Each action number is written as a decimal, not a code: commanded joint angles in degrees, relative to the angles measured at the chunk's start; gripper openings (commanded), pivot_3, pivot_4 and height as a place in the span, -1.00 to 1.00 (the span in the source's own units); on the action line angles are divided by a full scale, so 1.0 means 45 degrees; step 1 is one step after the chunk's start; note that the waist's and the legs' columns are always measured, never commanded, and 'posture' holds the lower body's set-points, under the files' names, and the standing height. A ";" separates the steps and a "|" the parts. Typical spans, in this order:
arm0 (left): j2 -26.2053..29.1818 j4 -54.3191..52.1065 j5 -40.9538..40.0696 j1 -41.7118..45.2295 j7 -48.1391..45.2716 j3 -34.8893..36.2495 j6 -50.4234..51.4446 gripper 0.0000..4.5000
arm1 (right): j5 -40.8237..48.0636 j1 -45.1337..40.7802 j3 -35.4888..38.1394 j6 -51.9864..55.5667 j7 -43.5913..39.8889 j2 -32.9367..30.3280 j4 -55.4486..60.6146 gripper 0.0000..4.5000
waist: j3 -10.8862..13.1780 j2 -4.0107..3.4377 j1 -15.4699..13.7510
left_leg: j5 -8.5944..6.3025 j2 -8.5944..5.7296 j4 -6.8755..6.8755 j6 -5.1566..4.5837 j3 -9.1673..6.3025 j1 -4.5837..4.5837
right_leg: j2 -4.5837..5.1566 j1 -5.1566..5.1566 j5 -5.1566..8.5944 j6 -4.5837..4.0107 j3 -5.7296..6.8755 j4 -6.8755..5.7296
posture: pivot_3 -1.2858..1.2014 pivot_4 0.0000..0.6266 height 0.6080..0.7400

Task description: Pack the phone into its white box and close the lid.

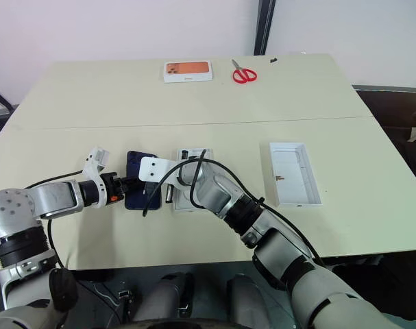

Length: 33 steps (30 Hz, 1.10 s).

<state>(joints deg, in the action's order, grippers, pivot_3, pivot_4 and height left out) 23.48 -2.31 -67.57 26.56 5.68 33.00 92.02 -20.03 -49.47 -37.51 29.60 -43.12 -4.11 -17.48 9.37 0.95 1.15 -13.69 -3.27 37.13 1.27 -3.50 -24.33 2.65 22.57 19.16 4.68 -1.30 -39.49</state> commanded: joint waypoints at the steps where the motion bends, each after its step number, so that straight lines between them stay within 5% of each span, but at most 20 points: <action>1: -0.0010 -0.0138 -0.0524 -0.0007 0.0151 0.0523 0.0107 -0.19 | 0.0006 -0.0052 0.0179 -0.0071 -0.0008 0.0077 0.0560 -1.00 | 0.0000 0.0000 0.0005 | 0.0000 0.0000 0.0000 0.0000 0.0000 0.0000 | 0.0000 0.0000 0.0000 0.0000 0.0000 0.0000 | 0.03 -0.52 1.00; 12: -0.0423 -0.0112 -0.1385 -0.0179 0.0898 0.1188 0.0107 -0.19 | 0.1210 0.0305 0.1666 0.1696 -0.0935 -0.0646 0.3600 -1.00 | 0.0001 0.0001 -0.0047 | 0.0000 0.0000 0.0000 0.0001 -0.0001 -0.0007 | 0.0001 -0.0003 0.0000 0.0000 0.0001 0.0001 | 0.03 -0.52 1.00; 17: -0.0608 -0.0099 -0.1777 -0.0266 0.1167 0.1251 0.0073 -0.98 | 0.1768 0.0930 0.2097 0.2324 -0.1480 -0.1817 0.5321 -1.00 | -0.0006 0.0012 -0.0078 | -0.0001 -0.0001 0.0004 0.0000 -0.0002 -0.0007 | 0.0002 -0.0002 0.0000 0.0000 0.0002 0.0006 | 0.03 -0.52 1.00; 19: -0.0655 -0.0103 -0.2180 -0.0329 0.1306 0.1248 -0.0048 -0.99 | 0.2011 0.1106 0.2250 0.2493 -0.1575 -0.2145 0.5735 -1.00 | -0.0006 0.0011 -0.0048 | -0.0001 -0.0001 -0.0004 0.0001 0.0001 -0.0006 | 0.0002 -0.0013 0.0000 0.0000 -0.0005 0.0006 | 0.03 -0.52 1.00; 27: -0.1017 -0.0301 -0.6452 -0.0578 0.2944 0.0531 -0.2696 -0.99 | 0.3524 0.2357 0.3822 0.2401 -0.2418 -0.4249 0.7275 -1.00 | -0.0001 0.0019 -0.0135 | -0.0001 0.0001 -0.0002 0.0001 0.0000 -0.0018 | 0.0003 -0.0020 0.0000 0.0000 -0.0006 0.0005 | 0.03 -0.52 1.00; 33: -0.1057 -0.1056 -0.9936 -0.1106 0.5441 -0.2236 -0.5689 -0.99 | 0.4221 0.3178 0.4873 0.2257 -0.2528 -0.5873 0.7400 -1.00 | 0.0006 0.0032 -0.0138 | -0.0004 0.0000 0.0011 -0.0006 -0.0002 -0.0019 | 0.0009 -0.0046 0.0000 0.0000 -0.0005 0.0032 | 0.03 -0.52 1.00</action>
<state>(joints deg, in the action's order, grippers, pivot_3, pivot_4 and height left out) 18.76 -4.22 -107.17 21.81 28.04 26.23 69.59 -2.19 -35.33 -17.47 40.73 -54.41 -29.78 13.85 9.40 1.09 0.52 -13.71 -3.27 37.17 1.25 -3.51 -24.42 2.69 22.38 19.16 4.68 -1.33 -39.34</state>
